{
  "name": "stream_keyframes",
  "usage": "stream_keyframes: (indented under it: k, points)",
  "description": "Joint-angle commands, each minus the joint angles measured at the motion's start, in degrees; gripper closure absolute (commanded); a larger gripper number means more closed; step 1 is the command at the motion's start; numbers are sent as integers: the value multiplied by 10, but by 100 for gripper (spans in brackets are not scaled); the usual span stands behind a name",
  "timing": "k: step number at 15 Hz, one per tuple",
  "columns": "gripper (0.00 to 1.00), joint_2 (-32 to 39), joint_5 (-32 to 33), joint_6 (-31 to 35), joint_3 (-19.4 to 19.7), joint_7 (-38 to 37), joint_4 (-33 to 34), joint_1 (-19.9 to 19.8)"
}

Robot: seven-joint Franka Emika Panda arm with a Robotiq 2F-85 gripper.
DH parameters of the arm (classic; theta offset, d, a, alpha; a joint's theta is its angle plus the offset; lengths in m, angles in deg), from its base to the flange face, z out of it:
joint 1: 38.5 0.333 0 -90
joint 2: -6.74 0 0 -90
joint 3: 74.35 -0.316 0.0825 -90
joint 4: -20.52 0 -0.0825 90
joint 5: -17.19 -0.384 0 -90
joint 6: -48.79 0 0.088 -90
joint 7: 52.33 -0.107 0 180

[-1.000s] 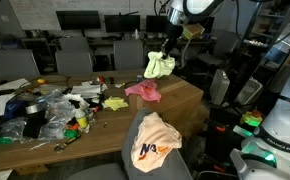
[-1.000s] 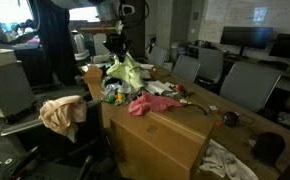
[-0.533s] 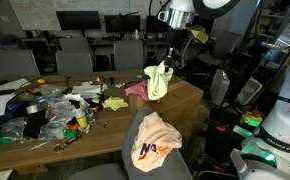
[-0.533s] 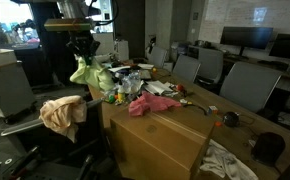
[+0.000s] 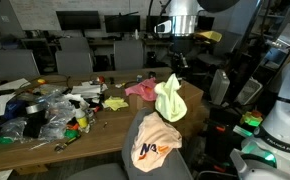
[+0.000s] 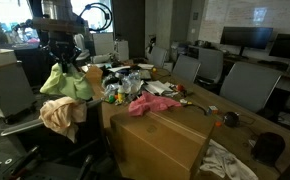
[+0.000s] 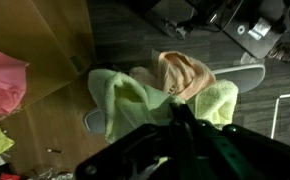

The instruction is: Pick the clothes on the box and put them on the back rest of the chair

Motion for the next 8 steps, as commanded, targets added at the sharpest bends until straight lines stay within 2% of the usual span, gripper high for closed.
stream_keyframes:
  k: [1, 8]
  points:
    - [99, -11, -8, -66, 2, 58, 10, 12]
    - [99, -1, 9, -97, -32, 66, 4, 19]
